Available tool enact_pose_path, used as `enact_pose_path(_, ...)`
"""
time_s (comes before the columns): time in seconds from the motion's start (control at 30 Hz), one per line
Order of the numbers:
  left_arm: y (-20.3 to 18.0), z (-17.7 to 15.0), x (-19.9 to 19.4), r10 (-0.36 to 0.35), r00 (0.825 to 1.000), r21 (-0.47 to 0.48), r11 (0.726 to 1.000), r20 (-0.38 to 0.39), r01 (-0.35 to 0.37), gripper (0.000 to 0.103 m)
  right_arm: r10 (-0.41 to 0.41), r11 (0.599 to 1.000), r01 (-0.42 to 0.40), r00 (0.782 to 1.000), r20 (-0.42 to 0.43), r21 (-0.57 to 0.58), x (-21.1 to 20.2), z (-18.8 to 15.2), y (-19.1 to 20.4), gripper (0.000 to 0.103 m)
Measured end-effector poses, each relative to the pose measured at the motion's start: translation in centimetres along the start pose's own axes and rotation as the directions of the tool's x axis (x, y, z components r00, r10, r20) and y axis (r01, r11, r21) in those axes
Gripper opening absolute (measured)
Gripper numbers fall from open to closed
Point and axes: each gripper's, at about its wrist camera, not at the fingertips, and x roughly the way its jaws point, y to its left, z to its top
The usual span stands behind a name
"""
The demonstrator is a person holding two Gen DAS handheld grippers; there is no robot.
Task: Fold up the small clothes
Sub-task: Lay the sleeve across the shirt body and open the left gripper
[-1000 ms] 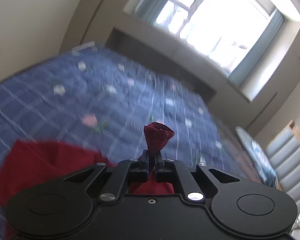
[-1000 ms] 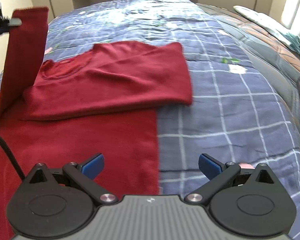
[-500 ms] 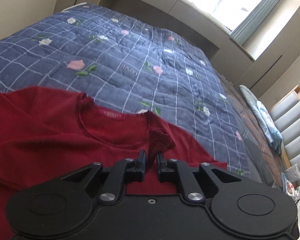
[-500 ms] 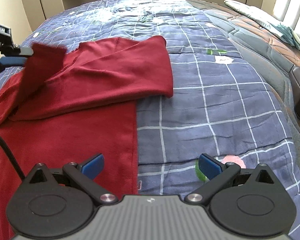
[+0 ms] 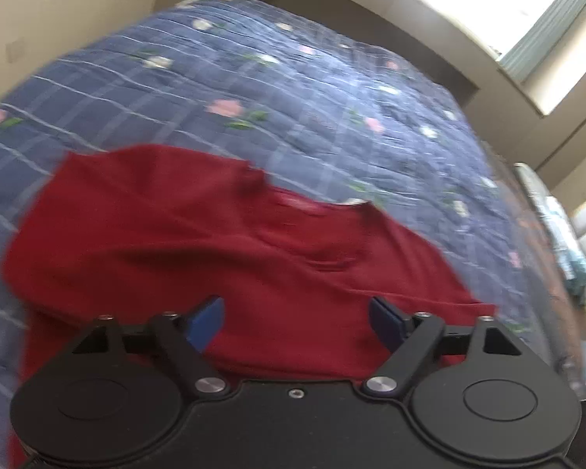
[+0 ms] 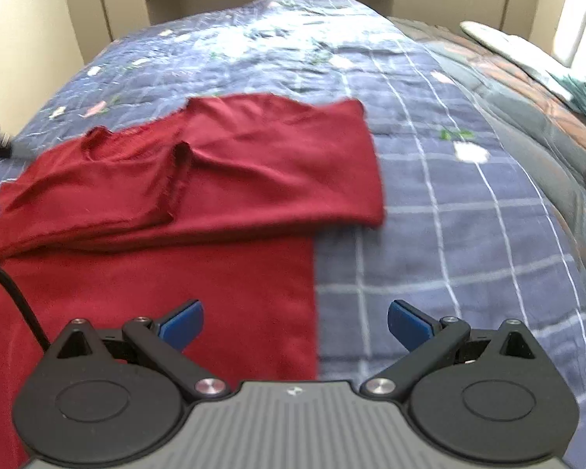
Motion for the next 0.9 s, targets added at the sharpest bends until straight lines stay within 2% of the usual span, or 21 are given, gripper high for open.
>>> enact_pose_path(0.1,2.4,-0.1,-0.9,0.097,0.995,0.007,0.995,0.005,-0.097,0.096,0.044,0.999,-0.044,0.998,0.034,-0.019,0.3,1.3,1.2,0.103)
enact_pose_path(0.2,5.6,-0.4,-1.9,0.202,0.979,0.01,0.979,0.02,-0.203,0.099,0.105,0.994,-0.104,0.993,0.054,-0.026,1.2,2.9,2.4,0.1)
enact_pose_path(0.37,11.0,-0.9,-2.9,0.297,0.955,0.029,0.955,-0.028,-0.296,0.099,0.178,0.984,-0.179,0.983,0.045,0.001,3.3,5.4,4.6,0.082)
enact_pose_path(0.5,14.8,-1.5,-3.1,0.38,0.924,0.081,0.923,-0.041,-0.376,0.099,0.174,0.985,-0.174,0.984,0.03,-0.017,4.7,6.5,6.5,0.065)
enact_pose_path(0.57,15.8,-1.5,-2.9,0.392,0.919,0.106,0.916,-0.033,-0.387,0.098,0.159,0.987,-0.158,0.987,0.009,-0.033,5.5,6.6,7.5,0.06)
enact_pose_path(0.67,17.0,-1.3,-2.4,0.384,0.923,0.134,0.916,-0.016,-0.378,0.096,0.148,0.988,-0.148,0.989,-0.002,-0.038,6.3,6.8,8.4,0.05)
enact_pose_path(0.73,17.2,-1.1,-2.0,0.376,0.926,0.166,0.913,0.003,-0.372,0.094,0.137,0.989,-0.138,0.99,-0.006,-0.053,6.6,6.8,9.0,0.031)
enact_pose_path(0.83,16.9,-0.7,-1.1,0.366,0.93,0.239,0.9,0.034,-0.363,0.091,0.129,0.99,-0.129,0.992,-0.007,-0.064,6.7,6.9,9.3,0.012)
enact_pose_path(0.9,16.5,-0.6,-0.7,0.35,0.935,0.274,0.895,0.053,-0.351,0.088,0.135,0.989,-0.135,0.991,0.01,-0.055,6.3,7.0,9.3,0.011)
